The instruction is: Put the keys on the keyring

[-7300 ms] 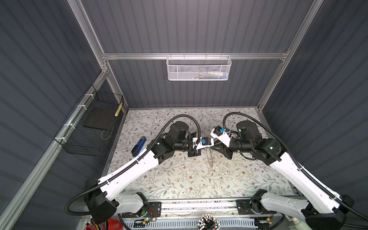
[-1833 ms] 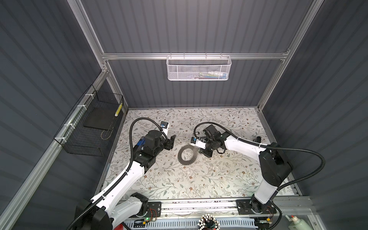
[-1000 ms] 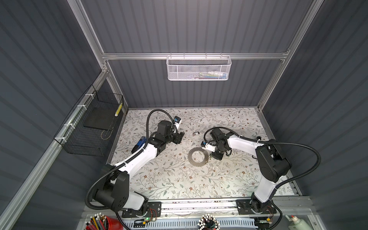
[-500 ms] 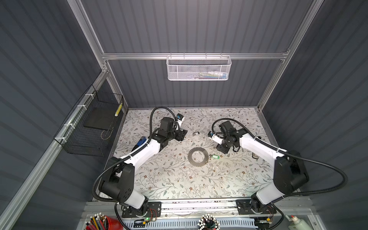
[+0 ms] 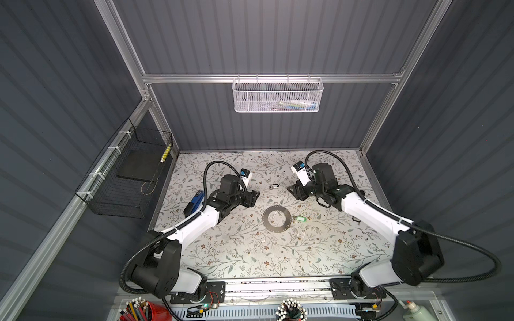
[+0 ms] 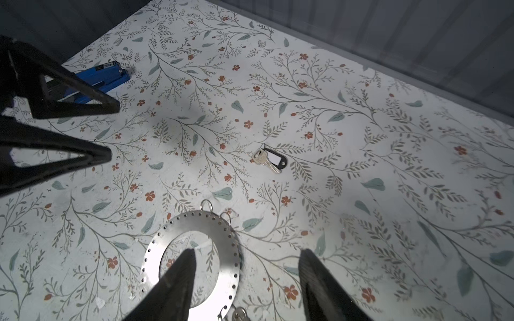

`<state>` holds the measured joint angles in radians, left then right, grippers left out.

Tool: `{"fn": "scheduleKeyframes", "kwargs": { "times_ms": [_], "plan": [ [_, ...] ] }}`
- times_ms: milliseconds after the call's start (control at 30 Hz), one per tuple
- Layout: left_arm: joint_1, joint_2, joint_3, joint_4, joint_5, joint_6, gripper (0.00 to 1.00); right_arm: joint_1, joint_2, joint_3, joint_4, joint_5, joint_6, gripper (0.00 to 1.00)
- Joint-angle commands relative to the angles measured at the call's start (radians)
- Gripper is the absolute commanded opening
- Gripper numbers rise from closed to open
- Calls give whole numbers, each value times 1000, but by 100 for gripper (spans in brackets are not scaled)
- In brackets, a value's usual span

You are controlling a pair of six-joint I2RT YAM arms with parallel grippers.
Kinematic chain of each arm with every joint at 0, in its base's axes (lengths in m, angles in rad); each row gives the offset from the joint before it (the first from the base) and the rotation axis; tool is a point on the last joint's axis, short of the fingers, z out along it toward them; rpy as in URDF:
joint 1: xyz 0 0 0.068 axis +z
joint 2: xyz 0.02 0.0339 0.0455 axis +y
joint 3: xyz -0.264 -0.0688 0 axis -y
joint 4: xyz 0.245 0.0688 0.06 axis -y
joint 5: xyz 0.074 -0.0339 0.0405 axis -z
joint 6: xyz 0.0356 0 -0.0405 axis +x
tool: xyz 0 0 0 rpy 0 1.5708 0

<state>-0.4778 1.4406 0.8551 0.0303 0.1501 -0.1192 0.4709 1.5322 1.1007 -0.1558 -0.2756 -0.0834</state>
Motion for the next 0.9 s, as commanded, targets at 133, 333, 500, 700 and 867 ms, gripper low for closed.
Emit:
{"fn": "scheduleKeyframes", "kwargs": {
  "times_ms": [133, 333, 500, 700, 867],
  "plan": [
    [5, 110, 11, -22, -34, -104, 72, 67, 200, 117, -81, -154, -169, 53],
    [9, 140, 29, -33, -45, -145, 71, 75, 380, 271, -210, -187, -263, 44],
    [22, 96, -15, -29, -69, -177, 71, 82, 475, 340, -228, -194, -242, 40],
    [36, 95, -9, -52, -57, -163, 70, 97, 568, 452, -321, -213, -248, 35],
    [38, 86, -14, -59, -49, -150, 70, 104, 585, 442, -321, -184, -238, 34]
  ]
}}
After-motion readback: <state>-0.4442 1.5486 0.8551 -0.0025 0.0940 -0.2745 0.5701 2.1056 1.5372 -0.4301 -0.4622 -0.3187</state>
